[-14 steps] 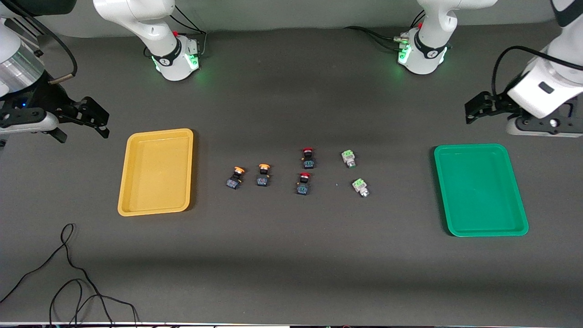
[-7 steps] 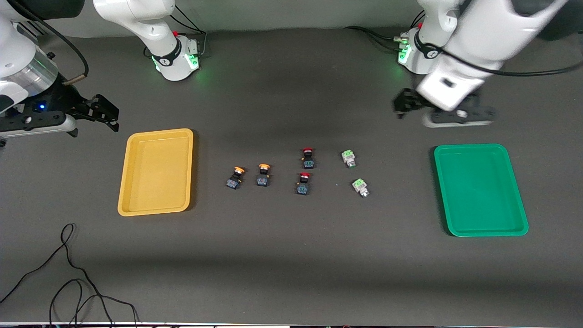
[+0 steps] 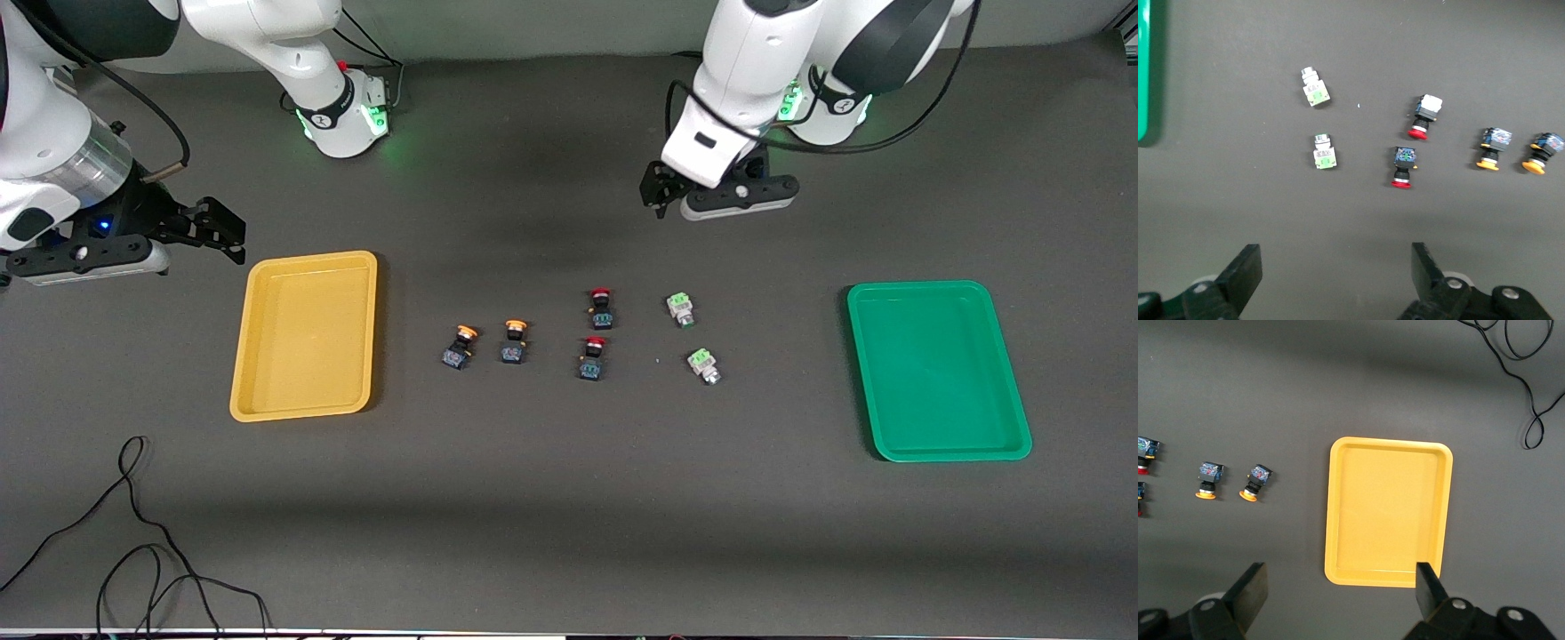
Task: Place green and yellow buttons in trays
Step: 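Grasp a green button with the left gripper while the right gripper reaches orange buttons, then carry the green button to the green tray while the right gripper grasps orange, then release the green button in the green tray while the right gripper drops orange, then grasp the second green button with the left gripper while the right gripper returns, then place the green button in the green tray while the right gripper grasps orange, then lower the orange button into the yellow tray and open the right gripper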
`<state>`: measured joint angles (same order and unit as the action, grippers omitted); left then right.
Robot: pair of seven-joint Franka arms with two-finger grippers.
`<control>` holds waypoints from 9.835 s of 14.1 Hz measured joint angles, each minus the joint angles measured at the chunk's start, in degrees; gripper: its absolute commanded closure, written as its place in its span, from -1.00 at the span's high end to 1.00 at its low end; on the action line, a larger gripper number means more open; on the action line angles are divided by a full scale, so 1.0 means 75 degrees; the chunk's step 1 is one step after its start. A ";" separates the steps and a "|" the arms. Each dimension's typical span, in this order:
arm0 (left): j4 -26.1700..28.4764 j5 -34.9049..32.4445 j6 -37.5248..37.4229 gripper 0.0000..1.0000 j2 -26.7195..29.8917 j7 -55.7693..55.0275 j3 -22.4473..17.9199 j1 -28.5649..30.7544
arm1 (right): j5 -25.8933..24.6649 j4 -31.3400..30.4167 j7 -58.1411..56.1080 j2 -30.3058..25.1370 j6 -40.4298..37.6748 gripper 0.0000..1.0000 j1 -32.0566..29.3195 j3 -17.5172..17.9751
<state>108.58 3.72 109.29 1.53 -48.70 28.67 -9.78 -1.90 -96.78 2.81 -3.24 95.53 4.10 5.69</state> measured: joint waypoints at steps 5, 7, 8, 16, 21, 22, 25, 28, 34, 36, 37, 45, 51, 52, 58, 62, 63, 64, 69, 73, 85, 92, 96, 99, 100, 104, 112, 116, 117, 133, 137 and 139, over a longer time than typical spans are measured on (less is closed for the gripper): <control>0.1484 -0.0197 0.1837 1.00 -0.0573 -0.0024 -0.0115 0.0042 | 0.0246 0.0001 0.0929 0.0180 0.0031 0.99 0.0474 0.0011; 0.1842 -0.0534 0.2677 1.00 -0.1143 -0.0116 -0.0135 0.0052 | 0.0263 -0.0003 0.1839 0.0424 0.0249 0.99 0.1027 0.0021; 0.1961 -0.0806 0.3003 1.00 -0.1487 -0.0211 -0.0156 0.0053 | 0.0263 -0.0008 0.2283 0.0601 0.0394 0.99 0.1284 0.0029; 0.2044 -0.2383 0.4691 0.51 -0.3843 -0.1121 -0.0309 0.0054 | 0.0263 -0.0124 0.4300 0.2699 0.2006 0.97 0.2276 0.0035; 0.1999 -0.2418 0.4734 -0.67 -0.3955 -0.1238 -0.0350 0.0050 | 0.0263 -0.0594 0.4485 0.3760 0.3411 0.97 0.2467 -0.0030; 0.1973 -0.2421 0.4732 -0.68 -0.3955 -0.1306 -0.0350 0.0049 | 0.0263 -0.0880 0.4494 0.3833 0.3856 0.97 0.2466 -0.0061; 0.1793 -0.2426 0.4643 -0.73 -0.3890 -0.1399 -0.0351 0.0051 | 0.0263 -0.1570 0.4737 0.4108 0.4815 0.97 0.2468 -0.0080; 0.1051 -0.2357 0.3323 -0.76 -0.3353 -0.1376 -0.0321 0.0063 | 0.0263 -0.1702 0.4859 0.4429 0.5142 0.96 0.2468 -0.0086; -0.1762 -0.0780 -0.0893 -0.77 -0.2099 0.0552 -0.0297 0.0577 | 0.0263 -0.1714 0.5035 0.5168 0.5765 -0.87 0.2471 -0.0089; -0.2205 -0.0614 -0.1648 -0.77 -0.2063 0.1636 -0.0325 0.1266 | 0.0264 -0.1666 0.5053 0.5138 0.5778 -1.00 0.2470 -0.0087; -0.2268 -0.0599 -0.1891 -0.77 -0.2063 0.2227 -0.0346 0.1657 | 0.0264 -0.1652 0.5058 0.5107 0.5776 -1.00 0.2468 -0.0090; -0.1945 -0.1272 -0.1656 -0.77 -0.2263 0.6479 -0.0432 0.4713 | 0.0310 -0.0368 0.5085 0.3945 0.2641 -1.00 0.2414 -0.0136; 0.0470 -0.2000 0.2042 -0.75 -0.3410 0.6480 -0.0628 0.4750 | 0.0304 0.0187 0.2325 0.2506 0.0286 -1.00 0.2262 -0.1292; 0.0513 -0.2131 0.2242 -0.72 -0.3650 0.6480 -0.0740 0.4757 | 0.0308 0.0178 0.1517 0.2454 0.0194 -1.00 0.2231 -0.1730; 0.0446 -0.2564 0.2623 0.99 -0.4138 0.6492 -0.0923 0.4777 | 0.0345 -0.0579 -0.1387 0.2745 0.1082 -1.00 0.2032 -0.3385; -0.0642 -0.2613 0.1188 0.99 -0.3957 0.6650 -0.0842 0.4758 | 0.0765 -0.1281 -0.1523 0.3491 0.2369 -1.00 0.1845 -0.3405; -0.1188 -0.2608 0.0418 0.99 -0.3832 0.6774 -0.0796 0.4758 | 0.0889 -0.1426 -0.1549 0.3683 0.2656 -1.00 0.1828 -0.3405; -0.1742 -0.2596 -0.0317 0.99 -0.3699 0.6871 -0.0709 0.4762 | 0.0934 -0.1541 -0.1550 0.3858 0.2913 -1.00 0.1826 -0.3404; -0.2861 -0.2495 -0.1584 1.00 -0.3345 0.5577 0.0249 0.4456 | 0.0970 -0.1972 -0.1550 0.4314 0.3825 -1.00 0.1824 -0.3399; -0.2728 -0.2180 -0.1136 1.00 -0.3858 0.2335 0.0406 0.2816 | 0.0972 -0.1997 -0.1550 0.4482 0.3945 0.99 0.1820 -0.3398; -0.1337 -0.2831 0.2266 1.00 -0.5230 -0.1913 0.0290 0.1407 | 0.1653 0.0983 -0.0700 0.3612 -0.0151 1.00 0.2067 -0.3348; -0.1339 -0.3130 0.2593 -0.42 -0.5867 -0.2262 -0.0190 0.0854 | 0.2619 0.1541 0.1878 0.3799 -0.0050 1.00 0.3708 -0.3265; -0.1377 -0.3141 0.2592 -0.80 -0.5860 -0.2319 -0.0294 0.0750 | 0.2994 0.1540 0.2977 0.4361 0.0793 1.00 0.4651 -0.3248; -0.1673 -0.3146 0.2194 -0.85 -0.5579 -0.2055 -0.0294 0.0851 | 0.3014 0.1483 0.3256 0.4939 0.1535 1.00 0.5046 -0.3243; -0.1866 -0.3017 0.1741 -0.87 -0.5335 -0.1681 -0.0219 0.0986 | 0.3023 0.1386 0.3266 0.5135 0.1912 0.99 0.5142 -0.3241; -0.2624 -0.1905 -0.0600 -0.93 -0.4001 0.0887 -0.0017 0.2017 | 0.3086 0.0678 0.3271 0.5712 0.3477 0.99 0.5516 -0.3231; -0.2526 -0.2239 -0.1413 -0.93 -0.3603 0.6942 -0.0163 0.5822 | 0.3648 0.0452 0.3289 0.6375 0.4367 -0.32 0.6018 -0.3223; -0.1339 -0.2853 0.0817 -0.92 -0.4177 0.7151 -0.0278 0.6098 | 0.3671 0.0413 0.3300 0.6385 0.4475 -1.00 0.6024 -0.3249; -0.0959 -0.2962 0.1454 -0.91 -0.4339 0.7138 -0.0413 0.6076 | 0.3679 0.0420 0.3323 0.6369 0.4494 -1.00 0.6024 -0.3267; -0.2660 -0.2675 -0.2045 1.00 -0.2611 0.7177 0.0018 0.5867 | 0.3613 0.0035 -0.1003 0.4234 0.0497 -1.00 0.5840 -0.6742; -0.2660 -0.1347 -0.2865 1.00 -0.1128 0.7302 0.0023 0.5818 | 0.3601 -0.1010 -0.2206 0.4500 0.2114 -1.00 0.5679 -0.6793; -0.2647 -0.0857 -0.3026 1.00 -0.0627 0.7334 -0.0397 0.5299 | 0.3603 -0.1646 -0.2494 0.4607 0.3012 -1.00 0.5658 -0.6789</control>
<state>88.73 -2.71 86.60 -3.18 6.30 25.69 29.96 25.13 -109.12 -15.89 31.31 118.12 46.53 -45.22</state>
